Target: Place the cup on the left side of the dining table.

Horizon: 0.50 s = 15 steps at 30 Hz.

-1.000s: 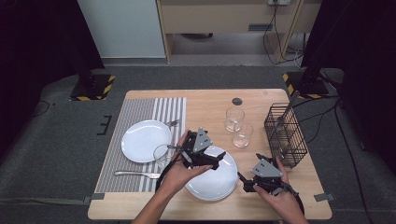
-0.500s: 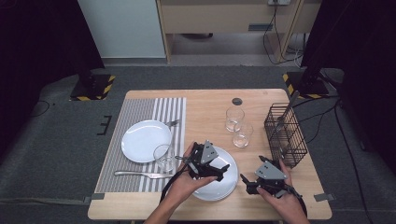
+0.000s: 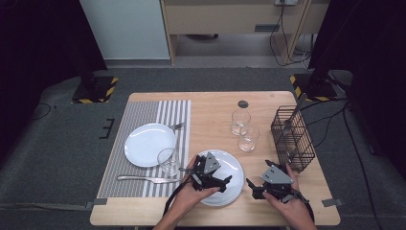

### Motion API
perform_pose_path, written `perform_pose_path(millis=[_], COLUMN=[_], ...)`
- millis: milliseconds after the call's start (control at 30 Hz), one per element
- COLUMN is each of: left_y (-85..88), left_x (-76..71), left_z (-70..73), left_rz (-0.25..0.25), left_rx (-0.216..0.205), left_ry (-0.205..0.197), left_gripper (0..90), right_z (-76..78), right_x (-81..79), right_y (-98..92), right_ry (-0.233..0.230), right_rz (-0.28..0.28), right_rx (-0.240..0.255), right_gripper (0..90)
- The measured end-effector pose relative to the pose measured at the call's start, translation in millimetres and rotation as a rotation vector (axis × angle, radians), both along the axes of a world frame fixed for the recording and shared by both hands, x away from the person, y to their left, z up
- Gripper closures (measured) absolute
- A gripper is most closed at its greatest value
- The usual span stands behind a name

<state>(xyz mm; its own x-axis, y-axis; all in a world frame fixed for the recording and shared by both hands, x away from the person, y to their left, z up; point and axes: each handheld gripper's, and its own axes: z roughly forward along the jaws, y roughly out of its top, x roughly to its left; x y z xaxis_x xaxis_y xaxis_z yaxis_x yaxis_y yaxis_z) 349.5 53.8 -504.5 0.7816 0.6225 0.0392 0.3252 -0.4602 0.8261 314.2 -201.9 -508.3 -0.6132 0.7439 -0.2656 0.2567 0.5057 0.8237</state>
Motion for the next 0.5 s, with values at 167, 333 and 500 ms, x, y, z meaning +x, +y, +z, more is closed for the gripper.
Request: perform_pose_path(millis=[167, 333, 500], left_y=[5.3, 11.0, 15.2], left_x=[-0.7, -3.3, -6.2], left_z=[-5.2, -8.2, -7.2], left_rz=[0.019, 0.034, 0.037], left_rx=[0.002, 0.018, 0.020], left_ry=[0.010, 0.009, 0.006], left_gripper=[5.5, 5.7, 5.7], right_z=[-1.8, -3.3, -4.1], right_x=[-0.2, -0.7, -1.4], right_y=[3.9, 5.3, 5.4], right_ry=[0.005, 0.007, 0.001], right_rz=[0.007, 0.012, 0.016], right_rx=[-0.006, -0.011, -0.017], right_gripper=[5.9, 5.9, 6.0])
